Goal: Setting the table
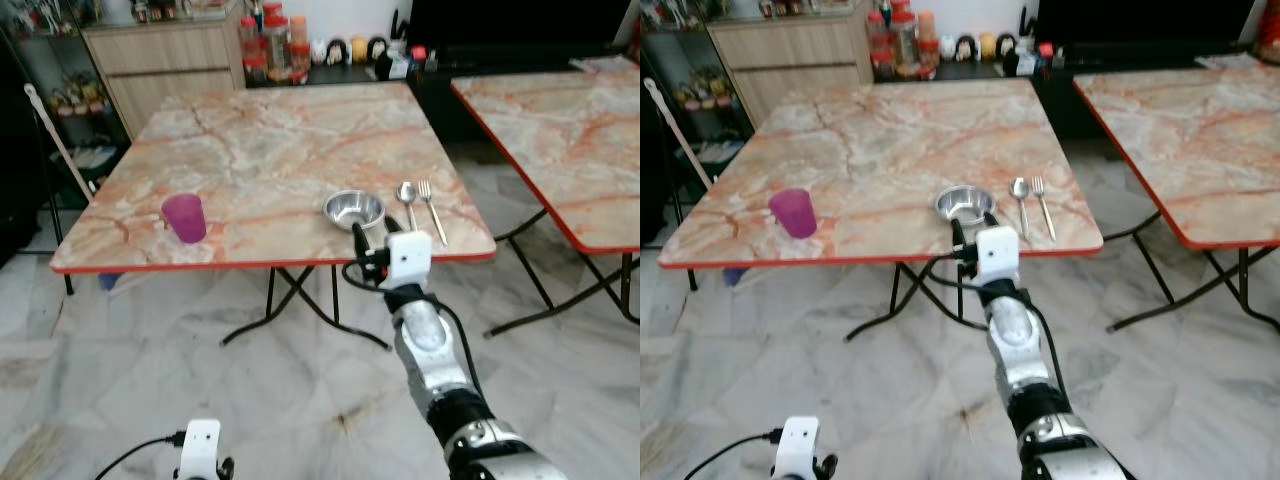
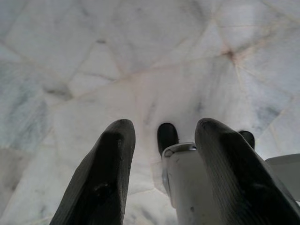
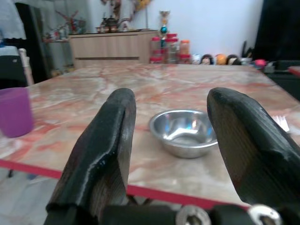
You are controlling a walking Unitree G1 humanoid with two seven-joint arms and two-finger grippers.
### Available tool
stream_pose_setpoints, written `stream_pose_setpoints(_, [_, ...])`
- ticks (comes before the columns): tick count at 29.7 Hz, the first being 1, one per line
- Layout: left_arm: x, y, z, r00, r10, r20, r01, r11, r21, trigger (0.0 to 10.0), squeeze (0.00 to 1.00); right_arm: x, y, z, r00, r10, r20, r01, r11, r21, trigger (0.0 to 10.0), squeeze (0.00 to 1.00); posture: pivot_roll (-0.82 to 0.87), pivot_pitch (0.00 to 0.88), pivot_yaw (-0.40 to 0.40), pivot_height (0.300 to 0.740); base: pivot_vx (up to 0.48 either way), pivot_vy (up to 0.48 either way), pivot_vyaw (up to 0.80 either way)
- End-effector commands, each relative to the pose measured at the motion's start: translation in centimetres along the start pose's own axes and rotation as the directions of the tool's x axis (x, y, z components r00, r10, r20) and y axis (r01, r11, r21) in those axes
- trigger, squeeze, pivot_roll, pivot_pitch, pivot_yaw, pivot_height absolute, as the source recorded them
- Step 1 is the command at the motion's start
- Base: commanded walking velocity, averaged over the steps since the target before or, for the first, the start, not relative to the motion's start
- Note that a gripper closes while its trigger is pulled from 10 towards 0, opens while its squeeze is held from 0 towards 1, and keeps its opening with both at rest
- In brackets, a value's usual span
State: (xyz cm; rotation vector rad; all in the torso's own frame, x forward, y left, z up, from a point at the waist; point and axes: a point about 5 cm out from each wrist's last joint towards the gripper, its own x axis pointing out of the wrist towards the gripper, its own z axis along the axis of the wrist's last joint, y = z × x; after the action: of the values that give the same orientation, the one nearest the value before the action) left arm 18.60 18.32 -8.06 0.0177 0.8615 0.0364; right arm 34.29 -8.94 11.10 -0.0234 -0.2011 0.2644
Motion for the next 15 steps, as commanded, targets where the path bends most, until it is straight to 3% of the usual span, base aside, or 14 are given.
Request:
stream_pose_setpoints(1, [-0.06, 0.80, -0.01, 1.000, 0.026, -0.001, -0.026, 1.000, -0.001, 10.0, 0.00, 0.11, 0.35, -0.05, 1.000, 0.013, -0.009, -0.013, 1.000, 0.010, 10.0, 0.00, -0.02, 0.000, 0.049, 0.740, 0.289, 0.000, 0.00])
stream_pose_setpoints(5, [-0.11, 0.89, -0.18, 0.999, 0.033, -0.006, -0.033, 0.999, -0.006, 10.0, 0.00, 0.10, 0.33, -0.28, 1.000, 0.010, -0.029, -0.010, 1.000, 0.018, 10.0, 0.00, -0.02, 0.000, 0.049, 0.740, 0.394, 0.000, 0.00])
stream_pose_setpoints(9, [-0.14, 0.88, -0.33, 0.999, 0.032, -0.012, -0.032, 0.999, -0.002, 10.0, 0.00, 0.16, 0.46, -0.27, 0.999, 0.019, -0.031, -0.018, 1.000, 0.022, 10.0, 0.00, -0.02, 0.000, 0.049, 0.740, 0.415, 0.000, -0.80])
stream_pose_setpoints(15, [-0.16, 0.87, -0.42, 0.999, 0.033, -0.014, -0.033, 0.999, -0.005, 10.0, 0.00, 0.16, 0.85, -0.12, 0.999, 0.033, -0.015, -0.033, 0.999, 0.020, 10.0, 0.00, -0.02, 0.000, 0.049, 0.740, 0.413, 0.000, 0.00])
